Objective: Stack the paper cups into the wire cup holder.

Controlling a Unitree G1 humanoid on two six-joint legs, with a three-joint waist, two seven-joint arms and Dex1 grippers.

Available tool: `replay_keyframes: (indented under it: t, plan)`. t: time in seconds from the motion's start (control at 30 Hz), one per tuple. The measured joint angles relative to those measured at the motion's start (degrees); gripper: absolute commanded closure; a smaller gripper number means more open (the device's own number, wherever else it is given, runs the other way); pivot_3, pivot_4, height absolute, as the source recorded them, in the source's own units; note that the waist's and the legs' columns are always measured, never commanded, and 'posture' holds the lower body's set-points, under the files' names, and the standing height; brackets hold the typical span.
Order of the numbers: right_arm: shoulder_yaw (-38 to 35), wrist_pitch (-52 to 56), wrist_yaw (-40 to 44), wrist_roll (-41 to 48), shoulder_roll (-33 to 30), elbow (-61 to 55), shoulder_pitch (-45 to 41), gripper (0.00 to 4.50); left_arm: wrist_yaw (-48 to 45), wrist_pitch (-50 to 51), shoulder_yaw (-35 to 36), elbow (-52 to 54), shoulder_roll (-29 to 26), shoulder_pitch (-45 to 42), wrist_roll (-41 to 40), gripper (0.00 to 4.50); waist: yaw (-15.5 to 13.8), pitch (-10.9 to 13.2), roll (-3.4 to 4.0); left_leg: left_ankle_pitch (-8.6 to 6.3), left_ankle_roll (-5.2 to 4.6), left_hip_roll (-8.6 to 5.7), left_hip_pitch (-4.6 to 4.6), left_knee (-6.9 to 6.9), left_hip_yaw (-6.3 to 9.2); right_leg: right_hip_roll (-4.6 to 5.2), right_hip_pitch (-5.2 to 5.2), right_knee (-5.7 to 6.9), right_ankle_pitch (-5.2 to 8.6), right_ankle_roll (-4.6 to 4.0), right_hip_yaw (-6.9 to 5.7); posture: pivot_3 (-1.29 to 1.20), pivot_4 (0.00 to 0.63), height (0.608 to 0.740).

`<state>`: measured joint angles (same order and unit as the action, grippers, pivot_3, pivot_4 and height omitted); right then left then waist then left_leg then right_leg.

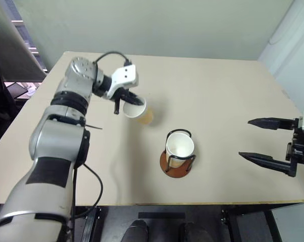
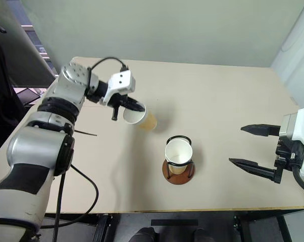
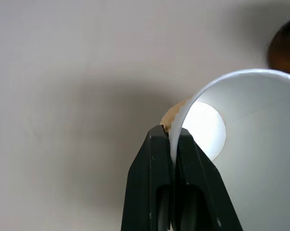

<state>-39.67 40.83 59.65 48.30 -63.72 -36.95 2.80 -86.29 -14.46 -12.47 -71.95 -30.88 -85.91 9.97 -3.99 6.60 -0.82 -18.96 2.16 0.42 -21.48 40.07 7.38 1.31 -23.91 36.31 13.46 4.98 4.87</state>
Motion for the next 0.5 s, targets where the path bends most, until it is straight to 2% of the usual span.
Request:
replay_keyframes:
  t: [0.1, 0.2, 0.4, 0.5]
  plan:
    - [-0.04, -0.18, 0.62, -0.58, -0.10, 0.27, 0.04, 0.00, -3.65, -0.63, 1.36, 3.09, 2.78, -2.03, -4.95, 4.48, -0.05, 0.00, 0.00, 0.03, -0.07, -0.04, -0.15, 0.02, -0.01, 0.03, 0.00, -0.15, -0.07, 0.12, -0.01, 0.00, 0.150, 0.740]
    - [-0.58, -0.21, 1.17, -1.34, -0.11, 0.26, 0.69, 0.00, -3.97, 0.43, -1.57, 9.64, 4.58, -2.56, -14.12, 4.48, -0.02, 0.00, 0.00, 0.02, -0.11, -0.06, -0.24, 0.06, -0.11, 0.10, -0.02, -0.25, -0.14, 0.25, 0.00, 0.00, 0.150, 0.740]
    - [-2.04, 0.27, 0.63, -1.35, -0.03, -1.40, 1.37, 0.00, -4.30, 2.44, -19.06, 29.03, 0.42, 1.69, -31.11, 4.48, 0.04, -0.11, 0.19, -0.02, -0.18, -0.05, -0.20, 0.07, -0.28, 0.19, -0.03, -0.22, -0.20, 0.34, 0.09, 0.00, 0.150, 0.740]
    - [-2.45, 1.05, -0.18, -1.17, 0.53, -3.40, 2.55, 0.00, -4.34, 3.51, -24.81, 35.16, -2.53, 3.15, -37.85, 4.48, 0.07, -0.08, 0.15, -0.01, -0.19, 0.00, -0.20, 0.14, -0.19, 0.16, -0.01, -0.19, -0.25, 0.35, 0.08, 0.00, 0.150, 0.740]
